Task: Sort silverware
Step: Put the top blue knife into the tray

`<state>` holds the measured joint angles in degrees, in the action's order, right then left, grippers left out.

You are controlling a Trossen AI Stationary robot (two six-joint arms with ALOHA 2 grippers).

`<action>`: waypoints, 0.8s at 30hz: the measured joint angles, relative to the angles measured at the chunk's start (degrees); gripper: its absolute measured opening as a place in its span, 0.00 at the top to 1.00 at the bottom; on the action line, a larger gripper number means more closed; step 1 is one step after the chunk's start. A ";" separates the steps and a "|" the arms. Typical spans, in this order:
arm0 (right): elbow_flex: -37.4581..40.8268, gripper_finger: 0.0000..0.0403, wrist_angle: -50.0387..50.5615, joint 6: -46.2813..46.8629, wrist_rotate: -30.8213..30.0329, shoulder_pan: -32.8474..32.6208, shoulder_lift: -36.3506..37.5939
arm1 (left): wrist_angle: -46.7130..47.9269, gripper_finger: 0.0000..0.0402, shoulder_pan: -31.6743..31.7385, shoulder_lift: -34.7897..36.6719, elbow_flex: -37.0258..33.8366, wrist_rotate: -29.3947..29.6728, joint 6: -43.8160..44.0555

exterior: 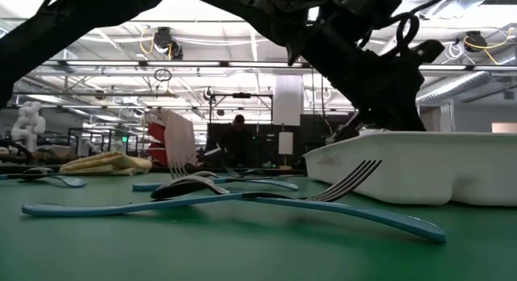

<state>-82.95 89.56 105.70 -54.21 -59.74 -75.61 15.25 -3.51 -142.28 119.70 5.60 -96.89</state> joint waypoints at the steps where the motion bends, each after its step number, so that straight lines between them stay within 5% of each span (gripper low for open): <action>1: 0.01 0.46 -0.02 0.04 -0.02 -0.14 0.00 | -0.44 0.99 0.00 0.00 0.00 -0.98 -0.03; 24: 0.02 0.46 -0.21 -1.74 0.06 -0.40 0.00 | -1.88 0.94 0.46 0.00 0.04 -8.54 4.97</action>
<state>-82.93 89.34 103.96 -54.15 -60.14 -75.61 13.37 -3.05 -142.28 119.74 -2.94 -91.92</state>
